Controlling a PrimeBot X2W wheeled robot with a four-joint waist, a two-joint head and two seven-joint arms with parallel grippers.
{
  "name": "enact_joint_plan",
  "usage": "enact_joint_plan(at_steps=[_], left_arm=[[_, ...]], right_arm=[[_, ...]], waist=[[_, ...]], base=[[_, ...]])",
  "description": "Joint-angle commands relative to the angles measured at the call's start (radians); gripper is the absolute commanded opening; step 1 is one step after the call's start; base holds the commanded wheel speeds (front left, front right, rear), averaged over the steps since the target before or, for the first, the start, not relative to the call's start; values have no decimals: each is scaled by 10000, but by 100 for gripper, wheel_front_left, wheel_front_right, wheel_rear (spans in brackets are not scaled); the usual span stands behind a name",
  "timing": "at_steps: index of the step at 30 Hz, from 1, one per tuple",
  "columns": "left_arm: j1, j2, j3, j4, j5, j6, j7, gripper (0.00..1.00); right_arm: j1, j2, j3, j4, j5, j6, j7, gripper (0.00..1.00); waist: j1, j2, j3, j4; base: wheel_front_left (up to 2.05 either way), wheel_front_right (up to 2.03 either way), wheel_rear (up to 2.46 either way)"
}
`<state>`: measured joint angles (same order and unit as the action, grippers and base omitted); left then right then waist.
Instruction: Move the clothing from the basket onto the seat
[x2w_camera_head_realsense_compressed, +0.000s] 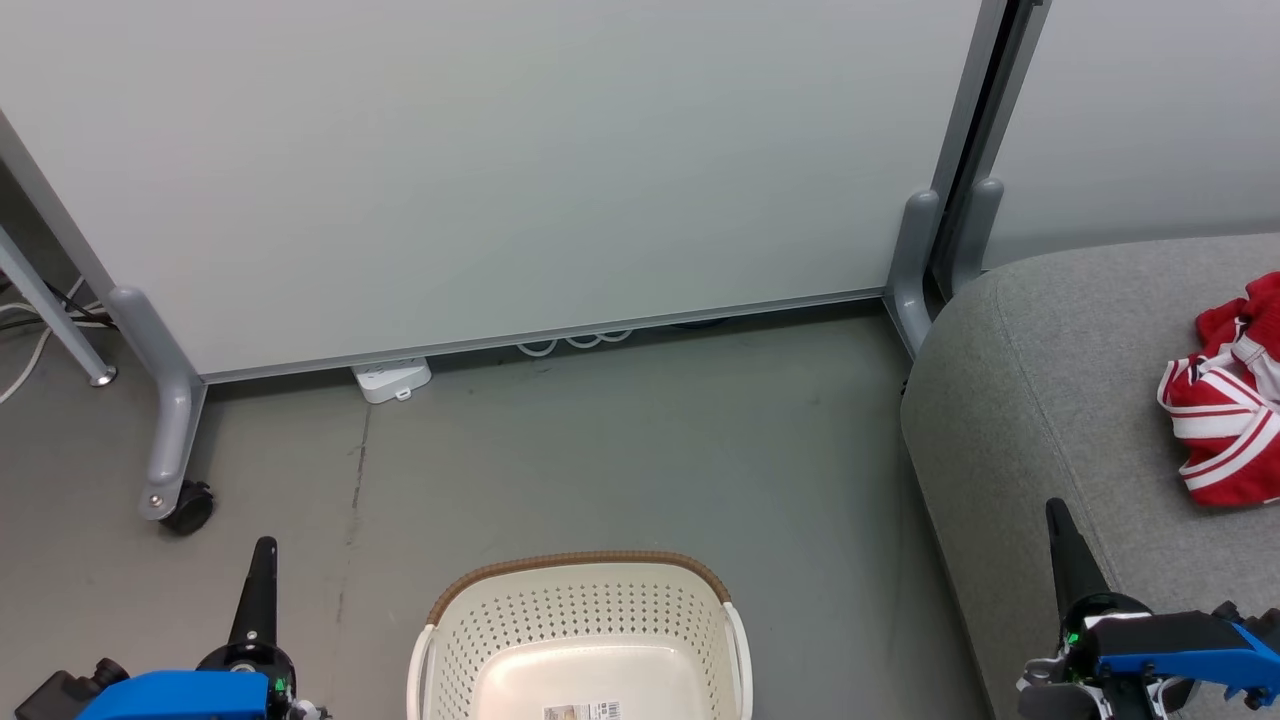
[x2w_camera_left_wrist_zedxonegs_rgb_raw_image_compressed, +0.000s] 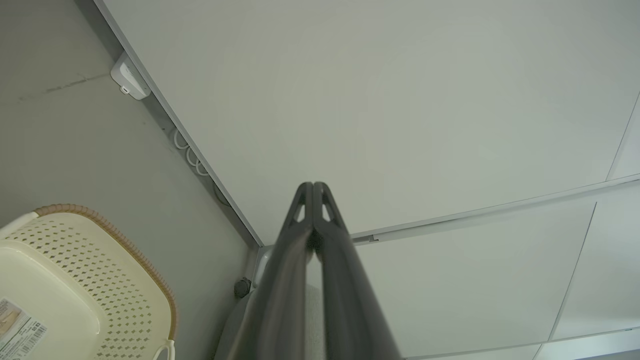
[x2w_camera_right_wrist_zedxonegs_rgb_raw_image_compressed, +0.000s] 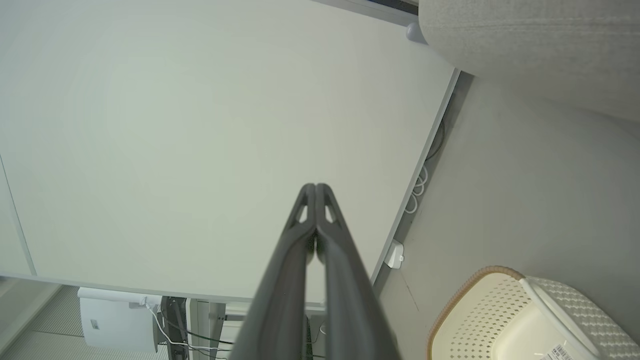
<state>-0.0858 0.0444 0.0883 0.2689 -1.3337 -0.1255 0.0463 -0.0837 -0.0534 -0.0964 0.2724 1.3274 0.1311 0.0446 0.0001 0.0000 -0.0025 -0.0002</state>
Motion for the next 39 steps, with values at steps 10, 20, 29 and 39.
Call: enact_joint_plan(at_steps=[10, 20, 29, 39], left_arm=[[-222, 78, 131, -147, -958, -52, 246, 0], [-250, 84, 199, -192, -1659, -65, 428, 0], [-268, 86, 257, -227, -2320, -78, 590, 0], [-289, 88, 288, -255, -2804, -81, 724, 0]], right_arm=[[-235, 28, -78, -168, 997, -3, 279, 0], [-281, 36, -123, -223, 1713, -4, 440, 0], [-289, 43, -166, -272, 2384, -5, 600, 0], [-296, 48, -195, -303, 2869, -5, 732, 0]], waist=[[0, 0, 16, 1], [-1, 0, 30, 1], [-1, 0, 44, 2], [-1, 0, 56, 2]], base=[[0, 0, 0], [0, 0, 0], [0, 0, 0], [0, 0, 0]])
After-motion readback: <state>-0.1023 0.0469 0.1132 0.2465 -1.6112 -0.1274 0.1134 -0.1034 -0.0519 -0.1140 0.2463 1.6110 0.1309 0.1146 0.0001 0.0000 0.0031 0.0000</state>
